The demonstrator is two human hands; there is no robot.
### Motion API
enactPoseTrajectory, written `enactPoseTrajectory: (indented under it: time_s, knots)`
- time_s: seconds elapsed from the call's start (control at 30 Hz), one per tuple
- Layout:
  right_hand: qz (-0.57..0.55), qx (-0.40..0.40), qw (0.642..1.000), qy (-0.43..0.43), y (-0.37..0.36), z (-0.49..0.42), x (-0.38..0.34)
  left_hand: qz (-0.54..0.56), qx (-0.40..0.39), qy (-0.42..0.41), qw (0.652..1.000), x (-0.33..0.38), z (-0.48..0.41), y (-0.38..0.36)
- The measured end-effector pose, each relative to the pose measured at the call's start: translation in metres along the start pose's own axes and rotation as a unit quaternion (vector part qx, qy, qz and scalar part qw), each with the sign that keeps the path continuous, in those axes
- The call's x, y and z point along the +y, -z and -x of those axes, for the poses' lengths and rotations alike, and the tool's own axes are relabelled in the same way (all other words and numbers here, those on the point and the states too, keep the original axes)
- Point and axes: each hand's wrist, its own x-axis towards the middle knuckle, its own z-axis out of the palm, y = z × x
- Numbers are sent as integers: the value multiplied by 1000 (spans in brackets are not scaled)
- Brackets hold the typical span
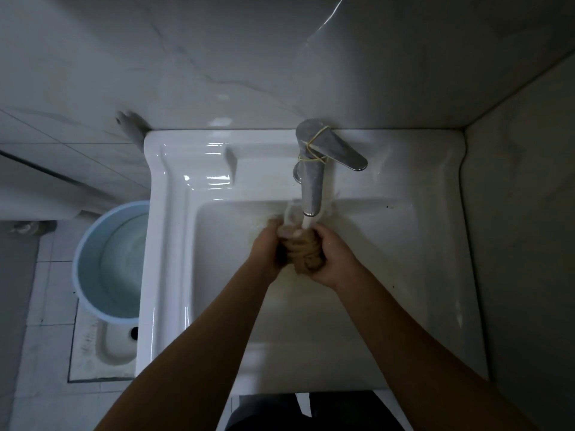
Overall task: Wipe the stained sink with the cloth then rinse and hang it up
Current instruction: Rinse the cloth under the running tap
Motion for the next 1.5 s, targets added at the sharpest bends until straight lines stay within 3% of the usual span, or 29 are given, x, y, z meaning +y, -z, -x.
enactPoseTrajectory:
  time_s: [0.07,0.13,0.23,0.3,0.43,0.5,0.63,0.77,0.93,1.13,1.3,1.4,1.5]
  knots:
    - [99,72,992,36,0,-3,0,-29,25,6,999,-2,-1,-11]
    - [195,184,955,130,5,-7,-4,-100,71,-22,992,-5,-1,-16]
    - [240,225,926,183,8,-12,-9,-92,20,-11,995,-7,2,-19]
    - [265,210,927,159,7,-14,-4,-70,8,0,998,-8,6,-21]
    - [317,193,910,185,4,-14,14,-167,116,-97,974,-16,0,-17]
    - [325,194,908,179,0,-14,17,-171,132,-106,971,-20,-3,-13]
    - [283,188,932,125,-11,-16,8,-197,141,-110,964,-19,-6,-7]
    - [279,211,930,115,-11,-15,3,-185,119,-66,973,-10,-2,-12]
    - [320,201,908,180,-11,-11,-3,-162,122,-62,977,-3,2,-23]
    - [189,157,951,186,3,-6,-4,-170,191,-102,961,4,0,-6]
    - [190,72,968,151,6,1,1,-71,30,-15,997,8,16,0]
    - [295,22,945,143,4,4,1,-20,-70,-20,997,4,25,-3]
    - [344,-5,925,163,6,9,-6,0,-41,-40,998,-4,28,2]
